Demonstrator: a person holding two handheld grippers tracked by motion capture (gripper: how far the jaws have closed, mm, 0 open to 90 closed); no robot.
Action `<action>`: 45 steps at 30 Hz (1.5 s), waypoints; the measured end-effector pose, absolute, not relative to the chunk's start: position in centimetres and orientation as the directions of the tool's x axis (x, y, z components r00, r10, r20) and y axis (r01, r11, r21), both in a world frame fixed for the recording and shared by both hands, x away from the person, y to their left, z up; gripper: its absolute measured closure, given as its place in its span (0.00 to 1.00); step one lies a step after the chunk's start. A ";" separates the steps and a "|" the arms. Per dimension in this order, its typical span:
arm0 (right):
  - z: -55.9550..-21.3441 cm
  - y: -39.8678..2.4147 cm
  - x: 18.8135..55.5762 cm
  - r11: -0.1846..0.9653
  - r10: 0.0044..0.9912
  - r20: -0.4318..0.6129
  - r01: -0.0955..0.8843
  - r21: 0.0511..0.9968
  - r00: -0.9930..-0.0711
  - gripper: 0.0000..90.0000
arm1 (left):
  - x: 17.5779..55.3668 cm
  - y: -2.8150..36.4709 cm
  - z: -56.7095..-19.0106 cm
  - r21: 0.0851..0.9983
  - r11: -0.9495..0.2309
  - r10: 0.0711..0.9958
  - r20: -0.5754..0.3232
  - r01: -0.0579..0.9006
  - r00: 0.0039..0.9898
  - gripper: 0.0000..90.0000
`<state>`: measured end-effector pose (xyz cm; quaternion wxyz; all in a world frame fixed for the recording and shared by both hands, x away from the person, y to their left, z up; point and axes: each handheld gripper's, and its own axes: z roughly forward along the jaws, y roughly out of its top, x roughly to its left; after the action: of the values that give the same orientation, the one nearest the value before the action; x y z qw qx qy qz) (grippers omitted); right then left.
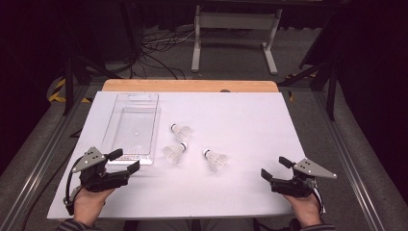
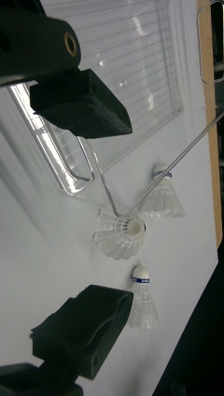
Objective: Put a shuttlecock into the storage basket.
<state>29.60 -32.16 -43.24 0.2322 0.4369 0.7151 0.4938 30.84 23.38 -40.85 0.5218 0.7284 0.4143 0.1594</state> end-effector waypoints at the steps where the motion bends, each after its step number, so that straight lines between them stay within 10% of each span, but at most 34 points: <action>1: -43.2 -32.2 29.6 0.130 0.854 0.100 0.396 0.909 -0.510 0.14 | 30.9 23.3 -40.8 0.893 -0.110 0.769 -0.202 0.437 0.607 0.21; 45: -43.3 -32.2 29.7 0.131 0.851 0.103 0.397 0.908 -0.515 0.14 | 32.8 19.9 -40.0 0.895 -0.151 0.731 -0.185 0.420 0.657 0.21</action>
<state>29.69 -32.17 -43.27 0.2292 0.4358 0.7161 0.4947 32.76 19.85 -40.01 0.5242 0.7441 0.3868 0.1480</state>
